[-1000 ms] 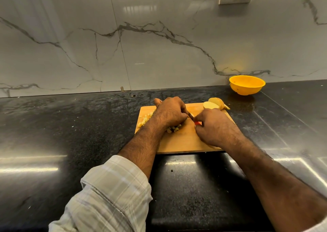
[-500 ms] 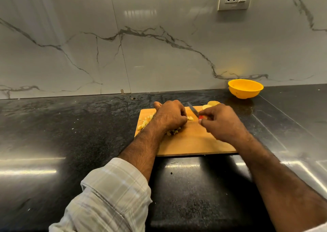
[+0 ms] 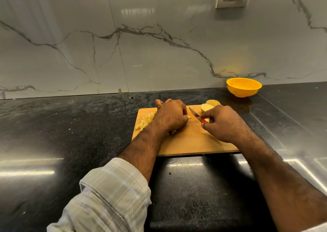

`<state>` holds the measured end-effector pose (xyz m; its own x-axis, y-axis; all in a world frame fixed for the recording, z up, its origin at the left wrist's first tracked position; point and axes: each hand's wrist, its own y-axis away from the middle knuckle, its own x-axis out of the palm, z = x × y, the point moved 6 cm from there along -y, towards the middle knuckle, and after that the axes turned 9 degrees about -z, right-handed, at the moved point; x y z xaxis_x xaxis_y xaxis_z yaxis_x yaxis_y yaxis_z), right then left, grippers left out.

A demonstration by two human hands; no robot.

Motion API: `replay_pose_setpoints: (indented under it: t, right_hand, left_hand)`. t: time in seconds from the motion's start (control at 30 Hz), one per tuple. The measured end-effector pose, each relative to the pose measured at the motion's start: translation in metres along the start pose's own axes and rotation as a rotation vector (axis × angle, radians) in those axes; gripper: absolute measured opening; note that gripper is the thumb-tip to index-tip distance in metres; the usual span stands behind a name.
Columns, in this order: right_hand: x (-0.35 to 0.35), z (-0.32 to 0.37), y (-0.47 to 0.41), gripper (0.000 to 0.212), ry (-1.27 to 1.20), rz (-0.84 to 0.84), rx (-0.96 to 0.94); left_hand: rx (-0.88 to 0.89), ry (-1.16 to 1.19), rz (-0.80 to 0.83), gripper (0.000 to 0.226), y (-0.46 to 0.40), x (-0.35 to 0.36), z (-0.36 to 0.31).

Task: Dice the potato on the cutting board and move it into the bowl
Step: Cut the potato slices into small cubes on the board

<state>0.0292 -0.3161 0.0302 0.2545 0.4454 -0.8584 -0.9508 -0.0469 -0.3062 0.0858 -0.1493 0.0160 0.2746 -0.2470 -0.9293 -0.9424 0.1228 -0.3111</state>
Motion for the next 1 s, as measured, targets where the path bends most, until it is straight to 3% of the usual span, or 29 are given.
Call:
replay_pose_setpoints:
  t: [0.57,0.83,1.0]
  right_hand:
    - [0.026,0.023,0.001,0.041,0.171,0.127,-0.063]
    - [0.013,0.028,0.009,0.039,0.148,0.017,-0.113]
    - [0.015,0.036,0.015,0.041,0.245,0.127,-0.104]
  left_hand:
    - [-0.072,0.108,0.027,0.007,-0.003,0.002,0.011]
    - [-0.067,0.050,0.000,0.011,-0.002,-0.002,0.012]
    - [-0.089,0.052,0.005,0.011,-0.004,0.000,0.012]
